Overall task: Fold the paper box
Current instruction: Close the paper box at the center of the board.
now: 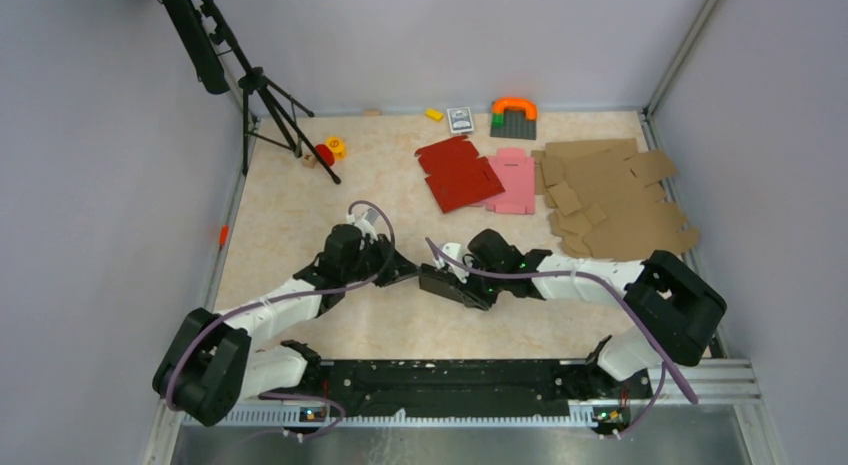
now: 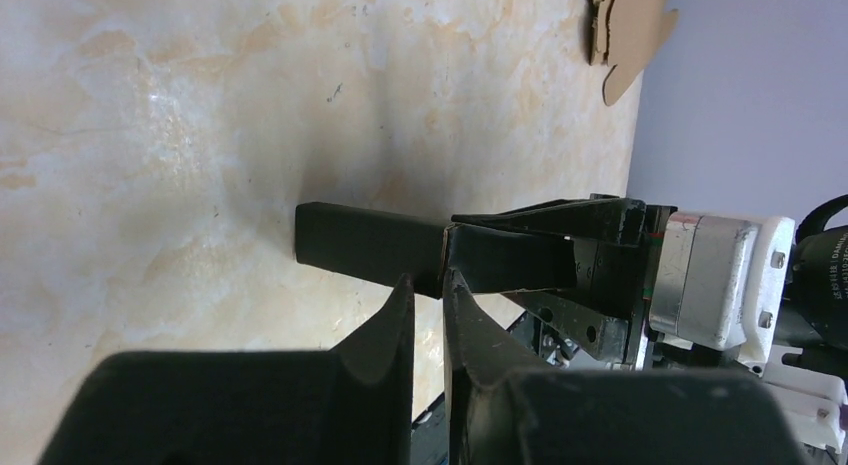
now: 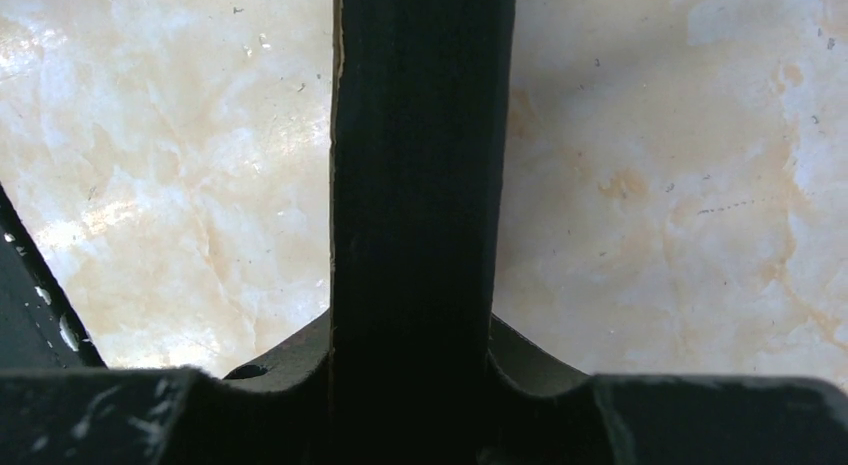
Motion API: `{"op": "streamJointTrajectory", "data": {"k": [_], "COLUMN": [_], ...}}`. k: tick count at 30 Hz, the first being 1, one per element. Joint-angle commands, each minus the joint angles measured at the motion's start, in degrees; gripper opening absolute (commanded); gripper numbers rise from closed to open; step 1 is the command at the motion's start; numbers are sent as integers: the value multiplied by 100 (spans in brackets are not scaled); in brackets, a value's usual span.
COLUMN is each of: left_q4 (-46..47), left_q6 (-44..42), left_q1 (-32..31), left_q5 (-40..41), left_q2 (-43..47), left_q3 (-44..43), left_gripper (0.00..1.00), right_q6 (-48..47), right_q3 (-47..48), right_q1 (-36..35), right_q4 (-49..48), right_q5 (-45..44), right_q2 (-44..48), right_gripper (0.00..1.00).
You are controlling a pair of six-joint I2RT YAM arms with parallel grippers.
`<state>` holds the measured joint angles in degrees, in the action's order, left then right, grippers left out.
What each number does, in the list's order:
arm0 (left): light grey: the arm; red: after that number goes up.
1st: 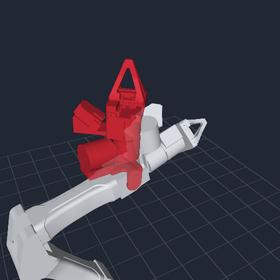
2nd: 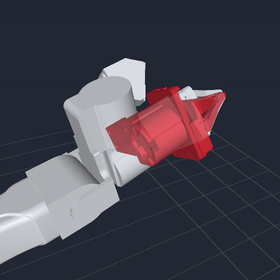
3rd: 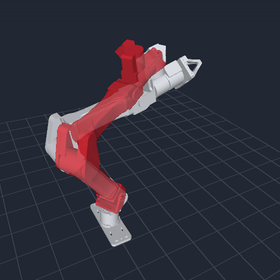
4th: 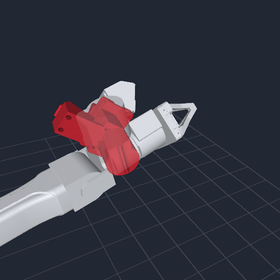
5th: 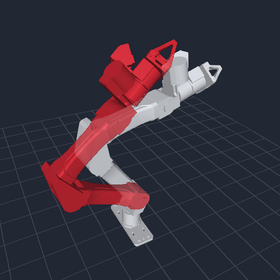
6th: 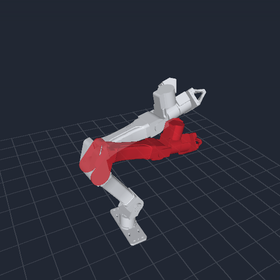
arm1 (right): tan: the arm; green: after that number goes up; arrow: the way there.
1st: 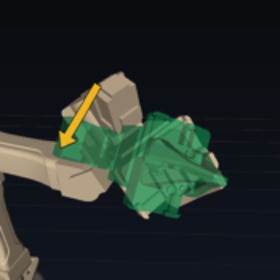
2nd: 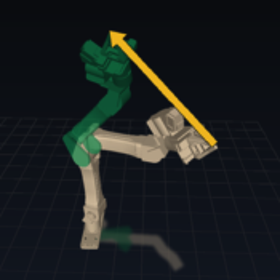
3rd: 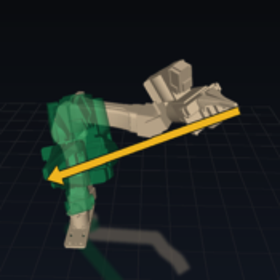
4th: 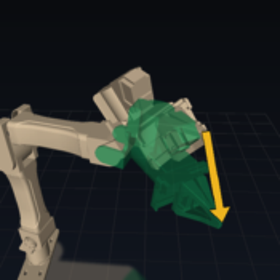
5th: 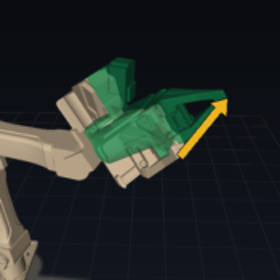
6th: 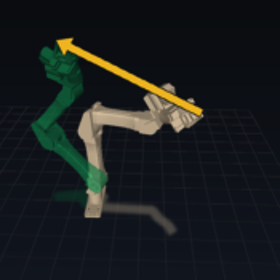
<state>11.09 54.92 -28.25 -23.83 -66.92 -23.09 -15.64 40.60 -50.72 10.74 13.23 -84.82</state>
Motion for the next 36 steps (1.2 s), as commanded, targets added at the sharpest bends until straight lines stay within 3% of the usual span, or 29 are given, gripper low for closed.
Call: {"op": "streamJointTrajectory", "data": {"k": [1, 4, 6, 8, 18, 24, 25, 26, 27, 28, 29, 32, 36], "left_q4": [-428, -765, -943, -1060, -1083, -1197, -1242, -1266, -1273, -1287, -1300, -1332, -1366], "left_q6": [-282, -401, -464, -511, -549, -591, -600, -604, -612, -618, -622, -634, -654], "left_q1": [-147, -234, -283, -326, -480, -497, -497, -502, -498, -498, -504, -506, -506], "left_q5": [388, 657, 812, 919, 1057, 1064, 1069, 1067, 1054, 1042, 1039, 1030, 1027], "left_q2": [-220, -124, -53, -24, -222, -387, -392, -404, -428, -447, -480, -523, -577], "left_q3": [185, 89, 28, -23, -282, -413, -426, -444, -468, -490, -515, -579, -641], "left_gripper": [12, 12, 12, 11, 12, 12, 12, 12, 12, 12, 12, 12, 12], "right_q6": [101, 256, 448, 677, 1453, 2180, 2395, 2661, 2960, 3390, 3556, 3857, 4237], "right_q3": [211, 150, 68, 28, 98, 30, 34, 61, 111, 189, 237, 59, -638], "right_q1": [7, 22, 72, 160, 628, 792, 792, 792, 792, 792, 792, 792, 791], "right_q4": [-405, -545, -716, -818, -697, -562, -456, -316, -43, 222, 412, 451, 29], "right_q5": [80, 20, 39, 179, 648, 106, -206, -561, -1007, -1433, -1600, -899, -763], "right_q2": [116, 291, 472, 629, 1291, 2084, 2184, 2249, 2282, 2311, 2331, 2397, 2400], "right_gripper": [20, 36, 60, 71, 73, 75, 64, 42, 12, 0, 0, 0, 0]}}
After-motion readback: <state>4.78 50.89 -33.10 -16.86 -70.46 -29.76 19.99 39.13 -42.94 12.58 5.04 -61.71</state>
